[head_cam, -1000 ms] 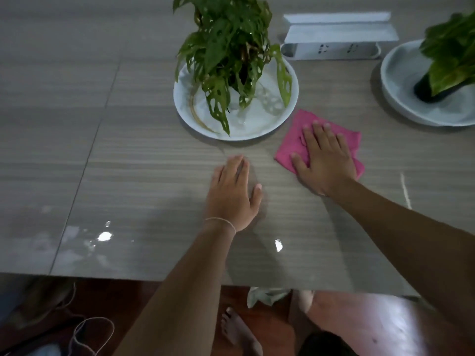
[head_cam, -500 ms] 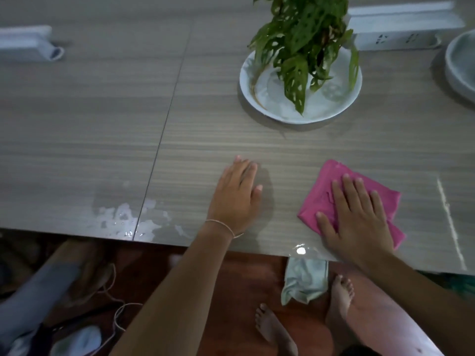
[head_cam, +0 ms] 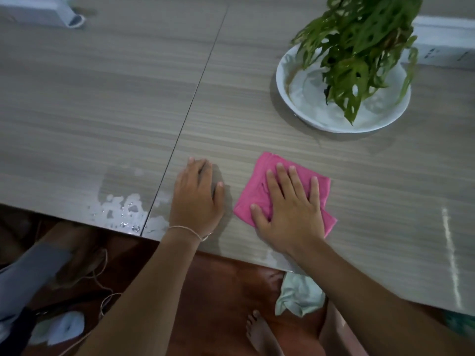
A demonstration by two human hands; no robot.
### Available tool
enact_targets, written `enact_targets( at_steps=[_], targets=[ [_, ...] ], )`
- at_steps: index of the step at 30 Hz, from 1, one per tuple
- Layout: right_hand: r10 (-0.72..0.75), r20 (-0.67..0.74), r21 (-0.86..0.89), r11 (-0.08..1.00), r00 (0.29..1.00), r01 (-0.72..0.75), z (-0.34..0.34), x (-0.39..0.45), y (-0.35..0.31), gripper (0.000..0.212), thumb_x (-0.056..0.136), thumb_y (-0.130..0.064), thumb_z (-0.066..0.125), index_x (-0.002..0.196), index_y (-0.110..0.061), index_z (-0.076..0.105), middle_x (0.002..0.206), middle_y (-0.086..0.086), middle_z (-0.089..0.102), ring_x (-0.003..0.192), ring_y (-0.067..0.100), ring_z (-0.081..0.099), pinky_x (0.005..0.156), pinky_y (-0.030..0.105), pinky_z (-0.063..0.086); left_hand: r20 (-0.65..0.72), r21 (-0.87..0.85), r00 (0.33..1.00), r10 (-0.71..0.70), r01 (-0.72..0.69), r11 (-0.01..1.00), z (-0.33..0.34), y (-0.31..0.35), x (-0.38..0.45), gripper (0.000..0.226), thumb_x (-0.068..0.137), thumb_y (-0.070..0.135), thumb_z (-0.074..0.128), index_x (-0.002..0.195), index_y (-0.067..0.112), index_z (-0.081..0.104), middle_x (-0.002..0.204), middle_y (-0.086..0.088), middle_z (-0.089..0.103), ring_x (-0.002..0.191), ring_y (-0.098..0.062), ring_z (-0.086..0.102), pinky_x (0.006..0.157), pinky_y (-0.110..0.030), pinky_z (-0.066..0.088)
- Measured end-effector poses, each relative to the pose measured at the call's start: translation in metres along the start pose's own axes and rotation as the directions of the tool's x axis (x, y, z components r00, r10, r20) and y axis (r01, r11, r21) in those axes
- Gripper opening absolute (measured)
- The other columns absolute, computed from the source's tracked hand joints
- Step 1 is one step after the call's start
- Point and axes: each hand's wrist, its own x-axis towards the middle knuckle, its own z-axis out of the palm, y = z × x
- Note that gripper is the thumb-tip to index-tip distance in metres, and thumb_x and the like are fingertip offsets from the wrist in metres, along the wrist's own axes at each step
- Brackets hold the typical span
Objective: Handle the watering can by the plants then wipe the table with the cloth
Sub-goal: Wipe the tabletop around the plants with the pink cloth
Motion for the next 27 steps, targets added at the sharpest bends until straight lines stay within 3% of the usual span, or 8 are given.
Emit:
enact_targets(
  at_steps=[5,15,20,27],
  targets=[
    [-0.038,0.036,-0.002,0.999,0.999,0.038,-0.003,0.052,0.000,0.085,0.095,-0.072,0.021,0.166,-0.024,0.016,0.175,0.003,0.010,0.161,0.024,0.003,0.126,0.057,-0.006,0.033,0.035,0.998,-0.053,0.052,0.998,-0.001,0.005,0.000,0.055,0.095,0.033,0.049,0.142,0.004,0.045,0.150,-0.016,0.042,0.148,-0.032,0.026,0.117,-0.051,0.029],
    [-0.059,0.074,-0.040,0.997,0.996,0.062,-0.014,0.185,-0.008,0.090,0.092,-0.074,0.014,0.166,-0.023,0.011,0.175,0.004,0.006,0.161,0.025,0.000,0.126,0.059,-0.004,0.021,0.061,0.999,-0.025,0.023,0.998,0.002,0.002,0.003,0.053,0.095,0.036,0.045,0.140,0.009,0.046,0.151,-0.016,0.041,0.147,-0.032,0.027,0.117,-0.051,0.027],
    [-0.065,0.081,-0.019,0.998,0.995,0.066,-0.021,0.246,-0.017,0.087,0.094,-0.071,0.022,0.166,-0.022,0.014,0.175,0.005,0.008,0.161,0.027,0.003,0.126,0.060,0.001,0.007,0.073,1.000,-0.020,0.019,0.997,0.006,0.000,0.003,0.055,0.095,0.038,0.042,0.144,0.011,0.042,0.151,-0.013,0.041,0.148,-0.030,0.026,0.117,-0.048,0.027],
    [-0.097,0.080,-0.026,0.995,0.992,0.099,-0.020,0.259,-0.018,0.082,0.098,-0.067,0.021,0.166,-0.020,0.012,0.175,0.009,0.007,0.160,0.030,0.004,0.125,0.061,-0.003,0.027,0.078,0.999,-0.040,0.037,0.996,0.006,0.002,0.005,0.058,0.093,0.038,0.042,0.144,0.009,0.040,0.150,-0.013,0.040,0.147,-0.030,0.027,0.117,-0.047,0.027]
  ],
)
